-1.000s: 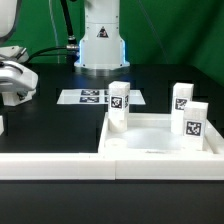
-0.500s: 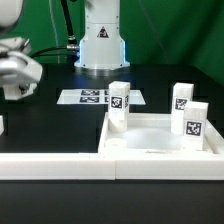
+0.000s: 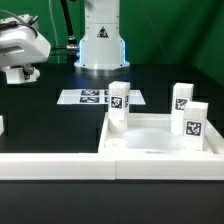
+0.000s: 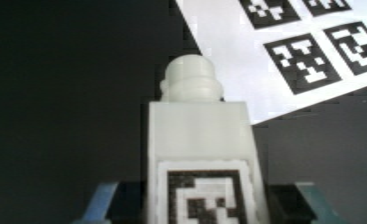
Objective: Assemble square table
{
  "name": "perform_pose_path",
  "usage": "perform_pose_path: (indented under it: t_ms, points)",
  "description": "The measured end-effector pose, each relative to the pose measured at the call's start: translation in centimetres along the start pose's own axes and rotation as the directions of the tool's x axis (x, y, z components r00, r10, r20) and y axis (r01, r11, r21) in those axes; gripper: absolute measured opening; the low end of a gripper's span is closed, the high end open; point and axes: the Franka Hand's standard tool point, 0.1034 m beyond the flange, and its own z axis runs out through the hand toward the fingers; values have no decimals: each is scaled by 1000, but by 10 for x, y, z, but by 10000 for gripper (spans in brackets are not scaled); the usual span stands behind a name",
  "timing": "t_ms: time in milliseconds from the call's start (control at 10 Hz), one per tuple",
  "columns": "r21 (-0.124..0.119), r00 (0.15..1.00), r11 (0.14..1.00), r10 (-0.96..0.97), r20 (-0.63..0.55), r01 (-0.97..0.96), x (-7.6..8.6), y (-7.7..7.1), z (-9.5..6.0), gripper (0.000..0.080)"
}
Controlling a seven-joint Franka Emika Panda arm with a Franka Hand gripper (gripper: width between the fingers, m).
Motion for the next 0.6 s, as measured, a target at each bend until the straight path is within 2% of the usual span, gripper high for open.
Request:
perform_pose_path:
  t_ms: [100,200,300,400,500,600]
  points:
    - [-17,998,1000,4,-66,-5,2,-5,-5,285]
    - [-50,990,999,-19,-141,12,13,-31,-20,285]
    - [-99,970,993,-80,-231,59,28,-64,-37,285]
    - [-143,948,986,-129,-291,90,36,-88,-51,285]
    - [-156,932,982,-150,-329,103,37,-98,-57,285]
    - [-163,901,982,-156,-406,96,42,-92,-57,285]
